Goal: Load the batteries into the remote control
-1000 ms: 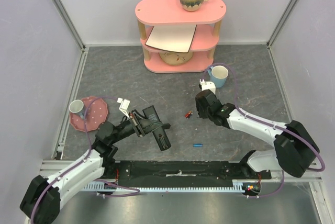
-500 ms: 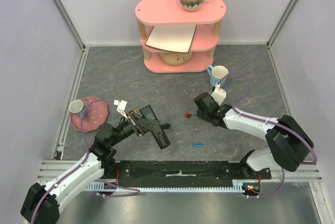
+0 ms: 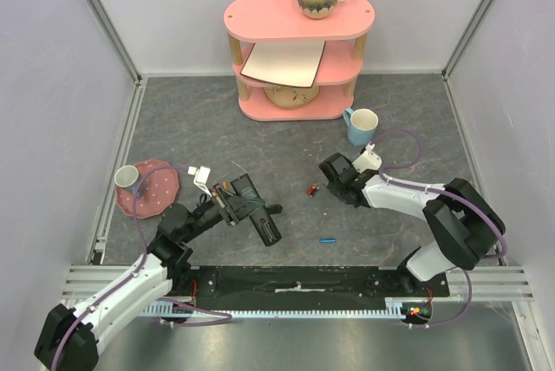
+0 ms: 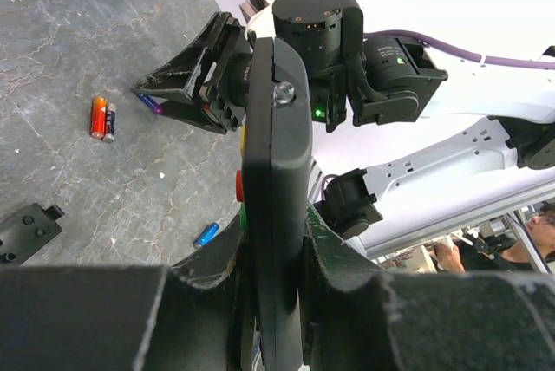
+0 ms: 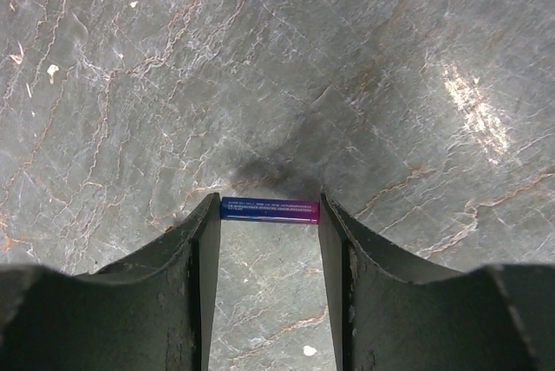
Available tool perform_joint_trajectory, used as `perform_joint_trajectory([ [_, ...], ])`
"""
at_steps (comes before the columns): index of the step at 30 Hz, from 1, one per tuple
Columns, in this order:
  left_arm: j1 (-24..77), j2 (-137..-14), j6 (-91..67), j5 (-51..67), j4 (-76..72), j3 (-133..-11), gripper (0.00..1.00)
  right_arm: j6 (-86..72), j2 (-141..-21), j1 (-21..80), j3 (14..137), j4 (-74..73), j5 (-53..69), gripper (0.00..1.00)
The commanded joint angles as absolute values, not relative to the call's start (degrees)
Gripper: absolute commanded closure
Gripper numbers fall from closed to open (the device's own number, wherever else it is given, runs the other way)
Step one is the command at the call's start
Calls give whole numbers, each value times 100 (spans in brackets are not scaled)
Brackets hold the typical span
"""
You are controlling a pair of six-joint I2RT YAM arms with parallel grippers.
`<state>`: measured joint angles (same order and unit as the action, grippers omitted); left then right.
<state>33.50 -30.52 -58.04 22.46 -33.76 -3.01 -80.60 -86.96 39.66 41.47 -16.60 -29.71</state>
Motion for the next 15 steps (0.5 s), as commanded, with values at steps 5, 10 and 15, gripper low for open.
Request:
perform_joint_trajectory([
  [5, 3349, -3085, -5783, 2100, -3393, -352, 98, -8016, -8842, 3929, 4596, -2442, -3076, 36],
  [10, 3349, -3208, -5783, 2127, -3463, -369, 98, -7753, -8816, 3929, 4912, -2636, -2953, 26],
  [15, 3349, -3199, -5766, 2171, -3428, -387, 98, -6613, -8570, 3946, 5352, -2760, -2962, 24],
])
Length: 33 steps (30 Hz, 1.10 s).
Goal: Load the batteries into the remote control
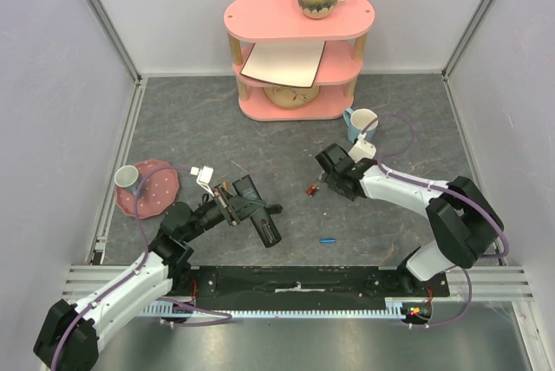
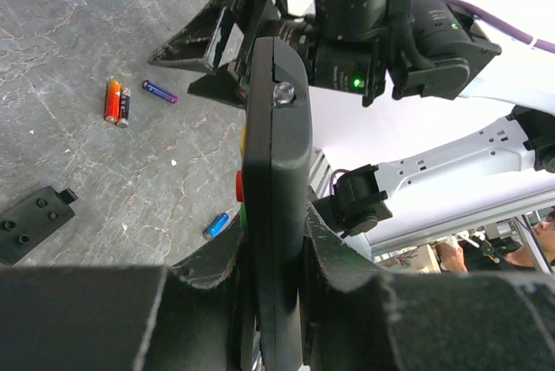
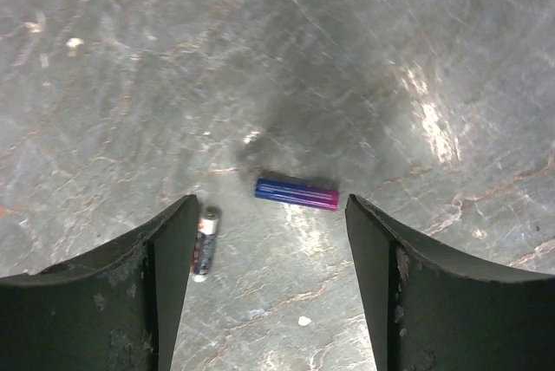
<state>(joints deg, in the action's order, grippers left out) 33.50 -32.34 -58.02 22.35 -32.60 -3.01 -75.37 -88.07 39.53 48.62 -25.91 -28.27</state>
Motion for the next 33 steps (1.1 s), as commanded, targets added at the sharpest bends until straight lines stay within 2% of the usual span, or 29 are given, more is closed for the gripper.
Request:
perform_joint_trajectory([
  [1, 3349, -3191, -5757, 2180, -3393, -387, 98, -6227, -8535, 3946, 5500, -2751, -2971, 24],
  [6, 3349, -3155, -5713, 2180, -3340, -378, 98, -2931, -8446, 3938, 5669, -2418, -2752, 27],
  [8, 3349, -3181, -5704, 2188, -3340, -369, 98, -2035, -8533, 3938, 5511, -2259, -2707, 34],
  [9, 3349, -3182, -5695, 2188, -3349, -360, 98, -1830, -8578, 3929, 5441, -2241, -2724, 43],
  [11, 3349, -3199, -5695, 2215, -3357, -360, 98, -1627, -8727, 3937, 5397, -2259, -2681, 50],
  [19, 3349, -3313, -5581, 2425, -3357, -439, 98, -1459, -9114, 3937, 5388, -2110, -1900, 49],
  [22, 3349, -3322, -5563, 2452, -3384, -448, 98, -1485, -9281, 3929, 5344, -2075, -1723, 52],
  [33, 3349, -3463, -5581, 2513, -3559, -395, 98, -1547, -9466, 3938, 5212, -2048, -1696, 57],
])
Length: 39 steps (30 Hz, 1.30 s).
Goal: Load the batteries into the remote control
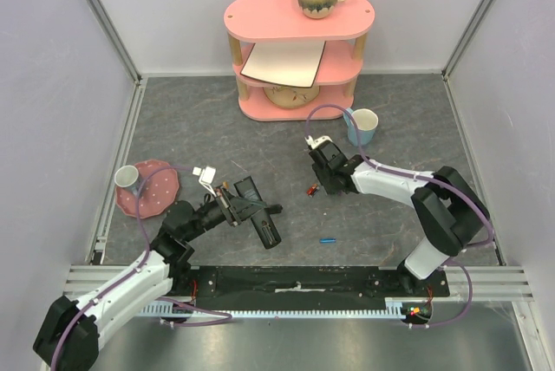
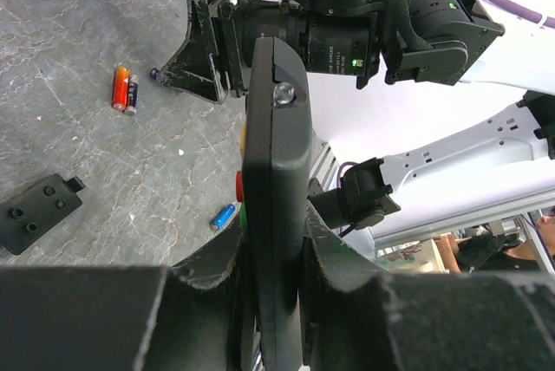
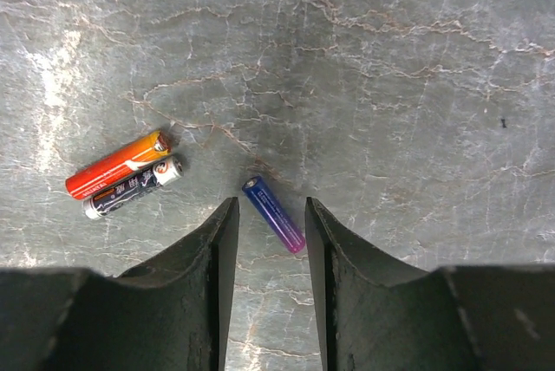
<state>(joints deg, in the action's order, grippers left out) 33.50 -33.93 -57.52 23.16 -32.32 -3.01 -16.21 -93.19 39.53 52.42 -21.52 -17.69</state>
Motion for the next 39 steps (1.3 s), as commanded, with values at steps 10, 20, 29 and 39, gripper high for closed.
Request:
perform_joint_trajectory([
  [10, 3349, -3454, -5581, 2531, -3560, -378, 98, -1802, -9607, 3788, 5036, -1916, -1389, 66],
  [20, 3349, -3533, -5581, 2470, -3603, -387, 98, -2433, -9545, 3727, 4782, -1749, -1222, 94],
  [29, 3349, -4394, -5818, 2478, -4507, -535, 98, -3120, -8493, 3832, 3991, -1274, -1432, 100],
  [39, 3392, -5466, -6055, 2092, -5166, -1160, 98, -3032, -5680, 4542, 4236, -1512, -1520, 100],
])
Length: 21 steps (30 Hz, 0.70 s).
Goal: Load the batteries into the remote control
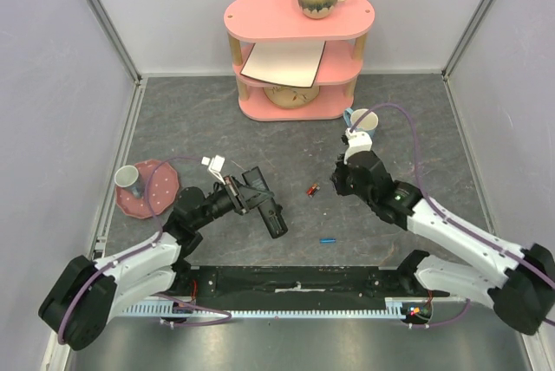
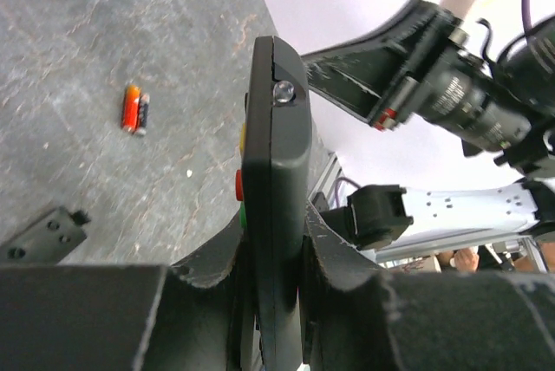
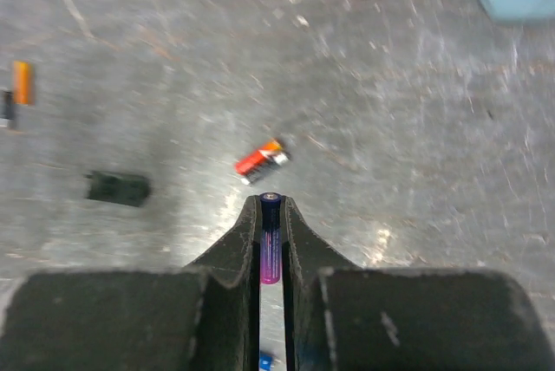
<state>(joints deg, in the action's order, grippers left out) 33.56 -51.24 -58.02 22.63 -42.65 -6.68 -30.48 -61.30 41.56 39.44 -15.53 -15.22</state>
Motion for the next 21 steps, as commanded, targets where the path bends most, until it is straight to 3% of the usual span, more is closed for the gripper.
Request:
perform_joint_trajectory([
  [1, 3393, -5589, -6151, 2074, -5238, -1212, 98, -2971, -5582, 4683, 4262, -1468, -1616, 100],
  [6, 3471, -6064, -6468, 1688, -5545, -1459, 98, -2813, -5186, 6053, 4237, -1091, -2829, 100],
  [21, 3568, -6952, -7312, 1802, -7005, -1336, 98, -2312, -6134, 7514, 4552, 378, -3674, 100],
])
